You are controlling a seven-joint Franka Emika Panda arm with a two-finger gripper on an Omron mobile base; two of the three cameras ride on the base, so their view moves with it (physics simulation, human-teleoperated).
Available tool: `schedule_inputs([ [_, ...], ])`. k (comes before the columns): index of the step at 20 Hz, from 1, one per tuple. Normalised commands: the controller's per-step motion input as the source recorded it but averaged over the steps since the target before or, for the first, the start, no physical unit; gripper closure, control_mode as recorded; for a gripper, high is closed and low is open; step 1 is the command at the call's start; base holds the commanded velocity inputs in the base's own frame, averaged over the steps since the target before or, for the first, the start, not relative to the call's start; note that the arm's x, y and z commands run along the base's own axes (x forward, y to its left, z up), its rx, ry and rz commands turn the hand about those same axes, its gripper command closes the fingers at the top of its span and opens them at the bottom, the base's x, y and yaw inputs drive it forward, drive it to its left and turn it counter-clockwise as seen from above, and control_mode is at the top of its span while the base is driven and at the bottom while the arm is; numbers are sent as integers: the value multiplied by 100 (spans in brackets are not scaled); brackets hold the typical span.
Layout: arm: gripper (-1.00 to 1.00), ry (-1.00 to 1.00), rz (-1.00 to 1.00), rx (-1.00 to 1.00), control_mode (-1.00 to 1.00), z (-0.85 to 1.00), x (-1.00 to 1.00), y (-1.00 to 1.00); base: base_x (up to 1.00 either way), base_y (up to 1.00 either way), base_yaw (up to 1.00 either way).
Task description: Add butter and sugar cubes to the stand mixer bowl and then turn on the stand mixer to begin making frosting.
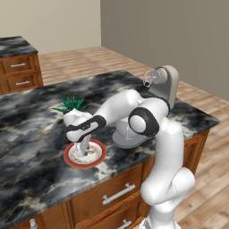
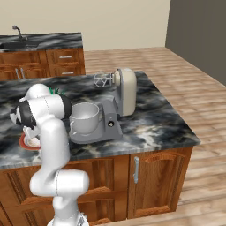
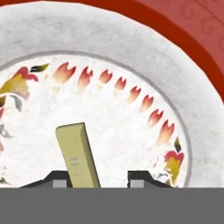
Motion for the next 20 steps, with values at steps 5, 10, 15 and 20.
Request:
schedule_inputs([
  [5,100,0,0,-1,-100,-5,-12,0,0,0,0],
  [10,100,-3,0,0,-100,0,-26,0,0,0,0],
  [15,100,-7,-1,0,-100,22,-30,0,0,0,0],
  [20,100,-1,-12,4,-100,75,-38,0,0,0,0],
])
